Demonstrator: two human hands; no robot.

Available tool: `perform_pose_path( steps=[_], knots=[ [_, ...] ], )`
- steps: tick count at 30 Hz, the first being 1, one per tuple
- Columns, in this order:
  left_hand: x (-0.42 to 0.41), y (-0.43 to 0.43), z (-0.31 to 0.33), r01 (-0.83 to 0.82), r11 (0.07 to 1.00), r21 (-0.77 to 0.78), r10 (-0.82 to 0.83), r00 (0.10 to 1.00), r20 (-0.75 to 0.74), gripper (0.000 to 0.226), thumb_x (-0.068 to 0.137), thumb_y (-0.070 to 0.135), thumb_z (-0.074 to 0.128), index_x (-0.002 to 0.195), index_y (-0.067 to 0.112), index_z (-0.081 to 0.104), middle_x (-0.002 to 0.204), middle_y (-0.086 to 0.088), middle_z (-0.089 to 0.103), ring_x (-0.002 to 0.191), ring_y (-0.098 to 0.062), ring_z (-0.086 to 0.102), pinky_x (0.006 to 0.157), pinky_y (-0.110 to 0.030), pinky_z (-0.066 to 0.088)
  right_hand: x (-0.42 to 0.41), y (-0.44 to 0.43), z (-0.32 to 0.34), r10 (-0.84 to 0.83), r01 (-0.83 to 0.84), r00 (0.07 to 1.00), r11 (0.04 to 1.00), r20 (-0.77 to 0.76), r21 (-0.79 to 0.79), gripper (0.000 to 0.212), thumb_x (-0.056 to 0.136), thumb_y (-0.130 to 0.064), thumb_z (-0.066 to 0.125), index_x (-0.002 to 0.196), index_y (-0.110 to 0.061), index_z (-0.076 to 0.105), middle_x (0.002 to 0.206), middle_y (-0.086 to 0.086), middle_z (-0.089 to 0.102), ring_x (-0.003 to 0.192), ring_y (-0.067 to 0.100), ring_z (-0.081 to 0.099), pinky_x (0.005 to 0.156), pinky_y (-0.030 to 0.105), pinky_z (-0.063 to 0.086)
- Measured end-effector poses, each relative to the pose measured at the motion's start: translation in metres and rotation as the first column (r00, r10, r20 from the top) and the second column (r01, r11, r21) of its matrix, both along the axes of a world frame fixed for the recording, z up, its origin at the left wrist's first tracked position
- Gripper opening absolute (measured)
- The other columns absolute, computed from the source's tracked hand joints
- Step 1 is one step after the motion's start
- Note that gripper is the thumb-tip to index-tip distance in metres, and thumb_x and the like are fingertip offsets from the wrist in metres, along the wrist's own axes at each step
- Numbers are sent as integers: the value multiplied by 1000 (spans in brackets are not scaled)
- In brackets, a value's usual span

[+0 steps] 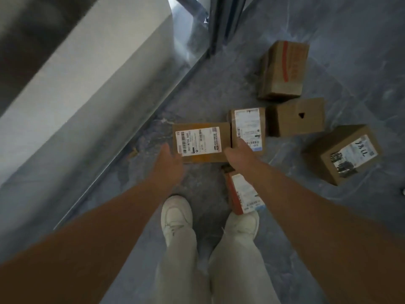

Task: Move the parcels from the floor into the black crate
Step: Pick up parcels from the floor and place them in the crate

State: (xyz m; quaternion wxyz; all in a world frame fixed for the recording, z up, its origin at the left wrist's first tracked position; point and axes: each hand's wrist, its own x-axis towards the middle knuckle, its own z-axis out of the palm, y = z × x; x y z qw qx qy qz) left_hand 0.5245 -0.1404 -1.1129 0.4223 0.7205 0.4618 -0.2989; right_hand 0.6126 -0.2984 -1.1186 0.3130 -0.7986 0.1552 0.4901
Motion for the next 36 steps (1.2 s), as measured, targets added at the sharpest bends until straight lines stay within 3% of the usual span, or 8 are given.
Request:
perform_pose_path(
  steps=[8,11,13,17,20,24,29,36],
  knots=[
    [8,3,-41,-298,923,-244,296,954,-43,38,100,11,44,138,10,48,133,-8,61,117,-24,61,101,-39,49,2,20,-42,-159,160,987,985,19,-69,71,90,-1,53,151,-25,26,147,7,24,127,30,37,106,44,44],
    [-1,-5,-1,-360,910,-206,364,931,-24,35,100,10,47,135,10,49,128,-8,63,112,-23,62,95,-37,52,11,14,-17,-247,241,962,969,-117,-61,49,91,0,45,137,-15,49,136,11,45,101,22,52,74,33,54],
    [-2,-11,37,-354,910,-218,360,933,-15,34,101,10,44,135,9,51,128,-9,64,116,-25,61,102,-42,49,23,1,16,-223,217,969,974,-105,-68,38,95,-4,43,130,-11,55,124,10,56,99,22,57,74,32,54],
    [24,-38,132,-325,908,-263,360,927,99,24,101,5,40,103,12,63,93,6,69,87,0,67,70,-8,51,51,-41,118,-365,366,930,930,-29,19,39,91,2,48,129,-1,55,113,19,59,94,27,62,65,24,46],
    [67,-68,222,-322,903,-284,387,897,214,20,99,10,45,100,16,64,82,12,66,62,7,65,49,-3,44,73,-73,217,-545,545,838,838,-4,25,36,88,3,50,122,-9,50,109,14,49,91,24,57,70,31,47],
    [125,-91,371,-216,908,-359,340,880,332,21,95,19,47,86,19,66,78,2,71,71,-7,69,60,-18,55,108,-119,385,-763,743,647,631,7,223,7,90,-11,47,92,-13,53,88,9,57,81,21,58,73,38,50],
    [155,-90,563,-99,917,-387,306,797,521,21,90,34,50,88,20,66,95,-4,73,96,-23,70,95,-53,53,125,-155,584,-706,628,696,688,133,364,36,92,-52,51,94,-18,63,94,8,65,89,25,65,74,46,58],
    [110,-84,720,-102,960,-260,265,629,730,25,95,54,53,99,30,59,99,6,69,95,-15,68,87,-40,58,103,-158,736,-570,366,802,707,180,605,15,98,-33,58,111,-28,64,116,5,63,107,23,63,79,50,59]
  ],
)
